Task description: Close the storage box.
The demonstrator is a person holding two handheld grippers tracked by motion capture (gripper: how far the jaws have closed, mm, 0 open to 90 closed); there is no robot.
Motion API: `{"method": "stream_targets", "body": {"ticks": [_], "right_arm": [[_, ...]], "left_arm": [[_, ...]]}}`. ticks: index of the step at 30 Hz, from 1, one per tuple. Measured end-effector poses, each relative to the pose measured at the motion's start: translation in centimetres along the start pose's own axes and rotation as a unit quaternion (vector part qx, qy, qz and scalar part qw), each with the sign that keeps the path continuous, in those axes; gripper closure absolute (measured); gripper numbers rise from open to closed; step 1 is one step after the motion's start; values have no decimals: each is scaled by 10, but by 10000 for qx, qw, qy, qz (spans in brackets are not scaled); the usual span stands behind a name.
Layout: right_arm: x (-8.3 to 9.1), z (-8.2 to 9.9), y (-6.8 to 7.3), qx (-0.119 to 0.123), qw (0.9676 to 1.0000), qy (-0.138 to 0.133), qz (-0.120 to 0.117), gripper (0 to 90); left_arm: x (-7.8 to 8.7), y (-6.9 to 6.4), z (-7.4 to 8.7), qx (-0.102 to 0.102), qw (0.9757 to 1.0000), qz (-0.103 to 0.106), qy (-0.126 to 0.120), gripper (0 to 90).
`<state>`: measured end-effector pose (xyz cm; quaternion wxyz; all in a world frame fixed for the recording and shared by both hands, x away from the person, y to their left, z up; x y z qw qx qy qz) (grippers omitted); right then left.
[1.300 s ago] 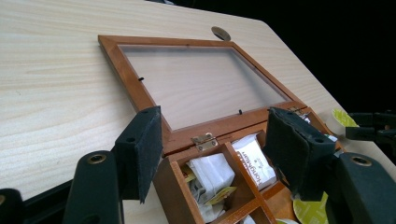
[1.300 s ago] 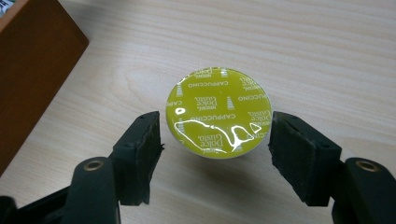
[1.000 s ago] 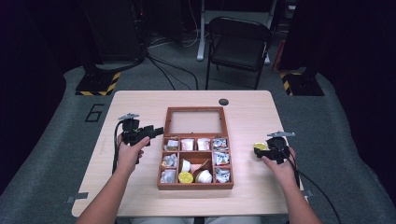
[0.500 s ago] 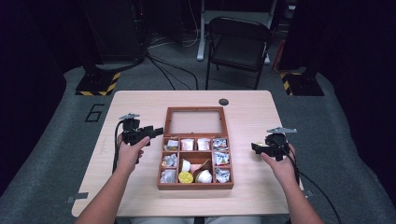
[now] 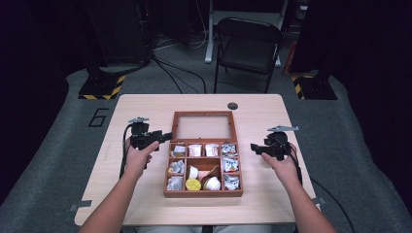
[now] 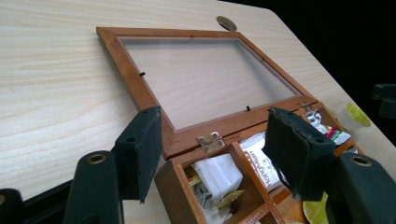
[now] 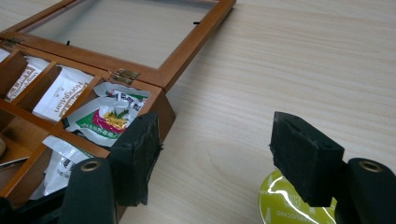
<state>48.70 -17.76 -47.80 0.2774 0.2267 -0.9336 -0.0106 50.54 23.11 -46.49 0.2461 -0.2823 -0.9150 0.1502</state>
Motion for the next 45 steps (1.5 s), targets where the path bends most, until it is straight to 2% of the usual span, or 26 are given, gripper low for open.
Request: {"method": "stream_targets", "body": {"ticks": [6, 10, 22, 28, 29, 35, 39, 40, 42, 45], "right_arm": [[-4, -9, 8, 36, 9999, 18, -100, 353], [-9, -17, 16, 80, 9998, 3, -194, 355], [-27, -33, 33, 170, 9991, 13, -379, 357], [-35, -34, 35, 108, 9989, 18, -462, 357], [-36, -34, 36, 35, 9990, 33, -455, 357], [-44, -35, 36, -84, 9987, 73, -489, 357], [-50, -36, 34, -56, 9988, 61, -480, 358], [-51, -36, 34, -144, 9987, 87, -476, 357], [-54, -35, 34, -167, 9987, 88, -471, 357], [-57, -35, 34, -124, 9987, 67, -482, 357]], "left_arm": [[-5, -5, -3, -50, 10000, 68, 25, 368], [-11, -6, -2, -72, 9999, 55, 119, 368], [-25, -9, -7, -112, 9998, 68, 172, 368], [-33, -3, -2, -125, 9995, 10, 292, 368], [-34, -2, -2, -114, 9995, 2, 304, 368], [-38, 2, 0, -94, 9995, -33, 293, 368], [-39, 4, 1, -73, 9994, -72, 323, 368], [-40, 4, 1, -90, 9994, -78, 330, 367], [-40, 5, 1, -82, 9993, -102, 340, 368], [-41, 7, 2, -52, 9993, -121, 336, 367]]}}
Point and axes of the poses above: each handheld gripper's, and its own axes: x roughly backward along the jaws, z roughly out of its underside, y roughly to its left, the point moved 5 cm from there along -x, roughly forward along the jaws, and after that the axes turned 11 degrees about -y, right-handed, at the moved point
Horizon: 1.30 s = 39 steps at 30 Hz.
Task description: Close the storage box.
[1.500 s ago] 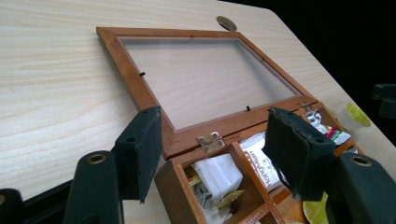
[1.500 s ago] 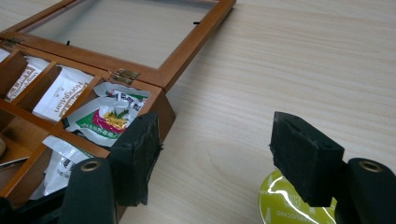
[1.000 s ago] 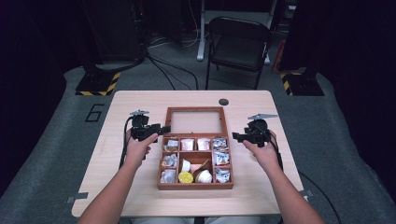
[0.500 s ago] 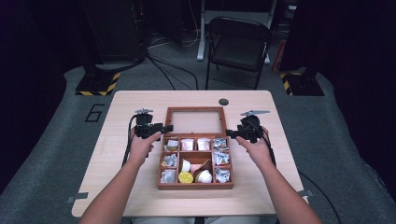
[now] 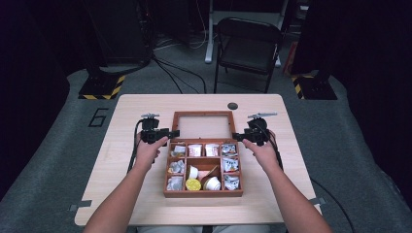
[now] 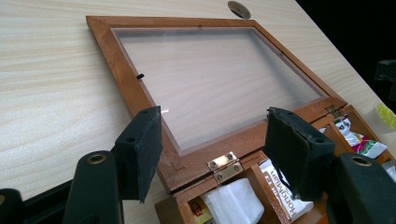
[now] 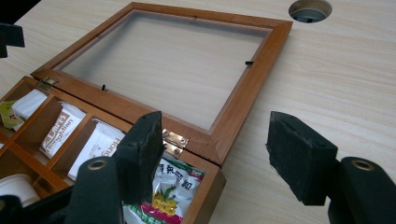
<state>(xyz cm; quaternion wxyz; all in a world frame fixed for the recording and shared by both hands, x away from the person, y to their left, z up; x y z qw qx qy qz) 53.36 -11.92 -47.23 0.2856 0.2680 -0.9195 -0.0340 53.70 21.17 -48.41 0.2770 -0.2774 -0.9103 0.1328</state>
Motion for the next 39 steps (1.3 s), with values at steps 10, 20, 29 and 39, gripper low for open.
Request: {"method": "stream_targets", "body": {"ticks": [10, 20, 29, 39], "right_arm": [[-7, 0, -2, -6, 10000, 3, 41, 357], [-17, 5, -4, -137, 9998, 114, 56, 358], [-31, 9, -4, -254, 9995, 181, 7, 353], [-39, 10, -5, -396, 9990, 225, -14, 351]], "left_arm": [[-3, 1, 1, 16, 10000, -22, 9, 367], [-14, 5, 5, 72, 10000, -59, 20, 366], [-21, 10, 10, 200, 9997, -102, 72, 366], [-27, 16, 14, 198, 9994, -198, 193, 360]]}}
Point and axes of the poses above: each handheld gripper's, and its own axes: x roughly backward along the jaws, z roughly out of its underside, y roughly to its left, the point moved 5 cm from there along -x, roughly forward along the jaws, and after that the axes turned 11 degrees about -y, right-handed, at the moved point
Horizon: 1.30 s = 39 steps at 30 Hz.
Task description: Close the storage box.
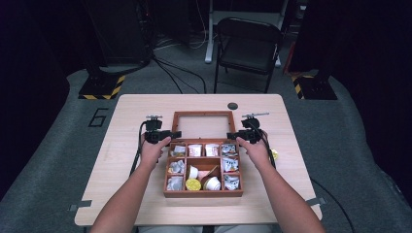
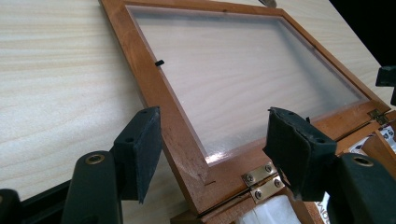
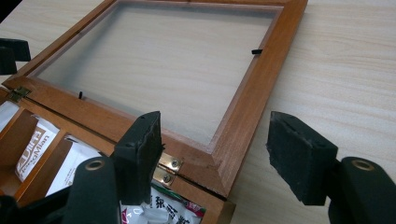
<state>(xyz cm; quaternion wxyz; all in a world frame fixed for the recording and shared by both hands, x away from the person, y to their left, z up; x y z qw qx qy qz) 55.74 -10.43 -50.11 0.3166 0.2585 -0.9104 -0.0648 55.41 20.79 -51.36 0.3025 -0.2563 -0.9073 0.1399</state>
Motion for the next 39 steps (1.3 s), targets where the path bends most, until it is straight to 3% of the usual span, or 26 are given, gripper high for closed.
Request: {"method": "stream_targets", "body": {"ticks": [10, 20, 23, 31, 39], "right_arm": [[-7, 2, 1, -12, 9998, 186, -65, 340], [-14, 5, 0, -34, 9996, 252, -91, 335], [-16, 6, -1, -59, 9995, 311, -79, 326], [-19, 7, -4, -310, 9988, 334, -171, 318], [-20, 7, -6, -334, 9986, 331, -244, 312]], "left_arm": [[-5, 3, 3, 155, 9999, -3, 59, 343], [-5, 3, 4, 169, 9998, 44, 86, 340], [-6, 4, 6, 46, 9998, 43, 186, 336], [-9, 6, 7, 182, 9997, 79, 162, 327], [-9, 7, 7, 155, 9997, 101, 174, 327]]}}
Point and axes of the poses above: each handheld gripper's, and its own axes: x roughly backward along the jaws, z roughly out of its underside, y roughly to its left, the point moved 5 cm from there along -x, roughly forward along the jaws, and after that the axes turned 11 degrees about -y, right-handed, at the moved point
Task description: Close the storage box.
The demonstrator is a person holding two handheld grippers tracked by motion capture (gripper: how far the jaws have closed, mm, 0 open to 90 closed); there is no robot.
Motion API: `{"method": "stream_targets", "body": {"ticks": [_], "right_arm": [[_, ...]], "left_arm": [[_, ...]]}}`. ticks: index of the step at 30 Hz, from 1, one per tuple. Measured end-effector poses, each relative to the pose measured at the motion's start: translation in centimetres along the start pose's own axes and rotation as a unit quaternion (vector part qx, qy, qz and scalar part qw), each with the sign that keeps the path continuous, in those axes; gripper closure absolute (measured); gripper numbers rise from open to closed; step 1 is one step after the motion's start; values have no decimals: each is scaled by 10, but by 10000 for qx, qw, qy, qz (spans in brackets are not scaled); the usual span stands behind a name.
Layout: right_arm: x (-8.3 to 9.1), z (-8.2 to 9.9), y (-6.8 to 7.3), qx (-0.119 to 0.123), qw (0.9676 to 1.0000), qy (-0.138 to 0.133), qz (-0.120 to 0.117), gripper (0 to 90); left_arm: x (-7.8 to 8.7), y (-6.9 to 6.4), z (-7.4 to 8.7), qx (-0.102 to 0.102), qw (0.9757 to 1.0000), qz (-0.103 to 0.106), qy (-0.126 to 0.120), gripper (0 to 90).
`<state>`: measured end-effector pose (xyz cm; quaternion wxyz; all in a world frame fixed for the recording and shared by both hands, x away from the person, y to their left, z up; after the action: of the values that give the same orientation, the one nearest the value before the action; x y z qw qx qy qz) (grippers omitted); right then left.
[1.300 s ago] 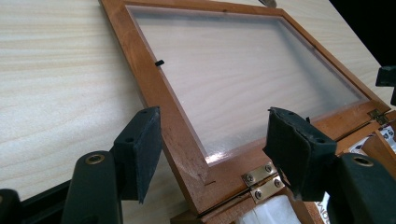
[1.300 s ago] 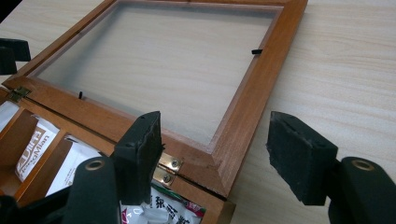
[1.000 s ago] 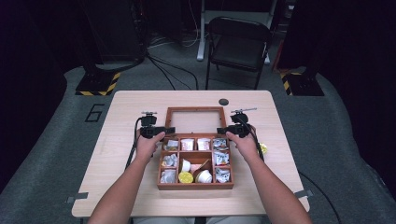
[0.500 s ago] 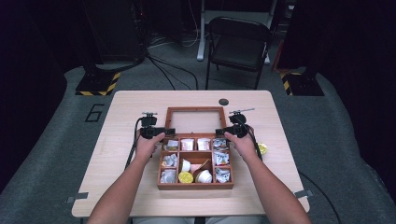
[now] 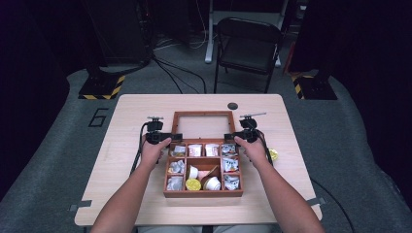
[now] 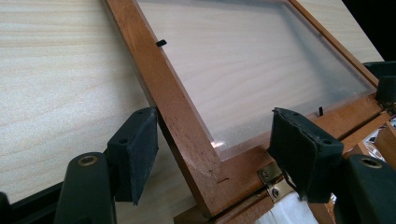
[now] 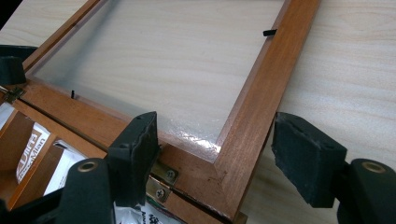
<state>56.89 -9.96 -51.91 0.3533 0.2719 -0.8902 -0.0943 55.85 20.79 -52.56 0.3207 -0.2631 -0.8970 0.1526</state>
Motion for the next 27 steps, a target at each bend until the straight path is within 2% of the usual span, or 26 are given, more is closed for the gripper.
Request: {"method": "stream_targets", "body": {"ticks": [1, 4, 9, 12, 25, 26, 27], "right_arm": [[0, 0, 0, -1, 10000, -20, -15, 312], [0, 0, -1, -10, 10000, 18, -50, 312], [-1, 0, -2, -13, 10000, -16, -52, 306], [-2, 0, -3, -142, 9999, -16, -79, 304], [-7, -1, -7, -304, 9994, -28, -150, 290], [-8, -1, -7, -334, 9993, 27, -148, 287], [-8, -2, -6, -382, 9991, 111, -128, 287]], "left_arm": [[0, 1, 1, -52, 10000, 5, 40, 326], [-2, 1, 2, 59, 10000, -18, 49, 313], [-3, 2, 2, 30, 10000, 2, 56, 308], [-3, 3, 2, 61, 10000, 15, 43, 307], [-5, 3, 2, 87, 9999, 45, 38, 288], [-6, 3, 2, 166, 9998, 55, 10, 286], [-6, 4, 2, 152, 9998, 86, 24, 285]]}}
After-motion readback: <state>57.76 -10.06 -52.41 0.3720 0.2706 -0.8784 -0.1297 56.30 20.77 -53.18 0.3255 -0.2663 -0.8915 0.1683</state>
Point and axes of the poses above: each handheld gripper's, and its own axes: x roughly backward along the jaws, z roughly out of its underside, y roughly to its left, the point moved 5 cm from there along -x, roughly forward along the jaws, and after that the axes turned 11 degrees about -y, right-handed, at the moved point
